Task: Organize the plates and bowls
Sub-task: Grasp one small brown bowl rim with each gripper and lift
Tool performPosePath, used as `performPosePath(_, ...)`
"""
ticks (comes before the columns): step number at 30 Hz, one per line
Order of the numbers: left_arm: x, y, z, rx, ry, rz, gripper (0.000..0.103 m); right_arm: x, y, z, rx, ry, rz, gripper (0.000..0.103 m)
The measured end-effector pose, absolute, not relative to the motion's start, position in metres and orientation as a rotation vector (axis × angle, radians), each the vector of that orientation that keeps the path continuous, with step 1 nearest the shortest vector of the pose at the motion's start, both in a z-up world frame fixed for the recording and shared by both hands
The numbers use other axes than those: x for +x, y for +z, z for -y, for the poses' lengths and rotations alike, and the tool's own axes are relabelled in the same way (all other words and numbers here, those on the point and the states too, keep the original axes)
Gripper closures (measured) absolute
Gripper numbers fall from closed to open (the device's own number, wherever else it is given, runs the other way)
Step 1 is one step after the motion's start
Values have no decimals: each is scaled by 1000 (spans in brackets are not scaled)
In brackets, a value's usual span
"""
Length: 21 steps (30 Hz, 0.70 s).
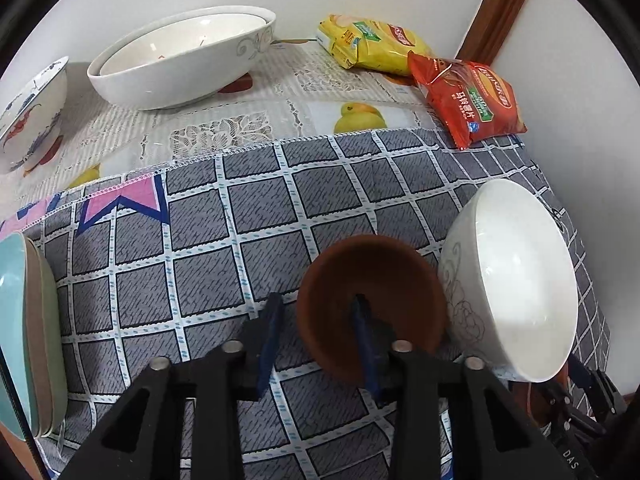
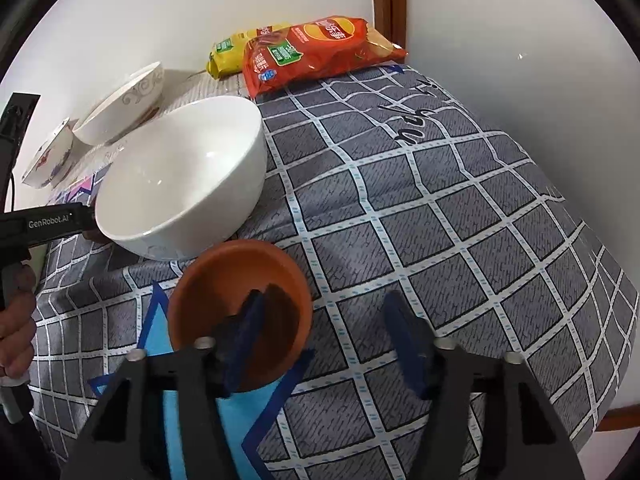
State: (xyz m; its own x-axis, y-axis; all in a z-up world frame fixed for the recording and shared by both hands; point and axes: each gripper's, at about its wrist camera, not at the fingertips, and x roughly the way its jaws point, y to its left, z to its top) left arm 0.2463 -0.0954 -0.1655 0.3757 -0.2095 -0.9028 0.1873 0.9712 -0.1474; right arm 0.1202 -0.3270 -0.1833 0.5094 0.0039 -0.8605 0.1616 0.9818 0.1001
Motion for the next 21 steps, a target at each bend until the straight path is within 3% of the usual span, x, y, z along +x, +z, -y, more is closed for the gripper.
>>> performPosePath(2,246,-165,95,-37,-270,-1160,81,120,-182,327,180,-88,-1028,66)
performPosePath(8,244,-164,98,-31,-268,-1152,84,120,-181,327,237,-37,-1036,89)
performPosePath(12,241,-160,92,-48,-263,-1147,92,119,-178,323,223,-47,-1024,92)
performPosePath(21,232,-147,86,-69,-284,-1139,95,115,-167,321,253,-56,-1003,95)
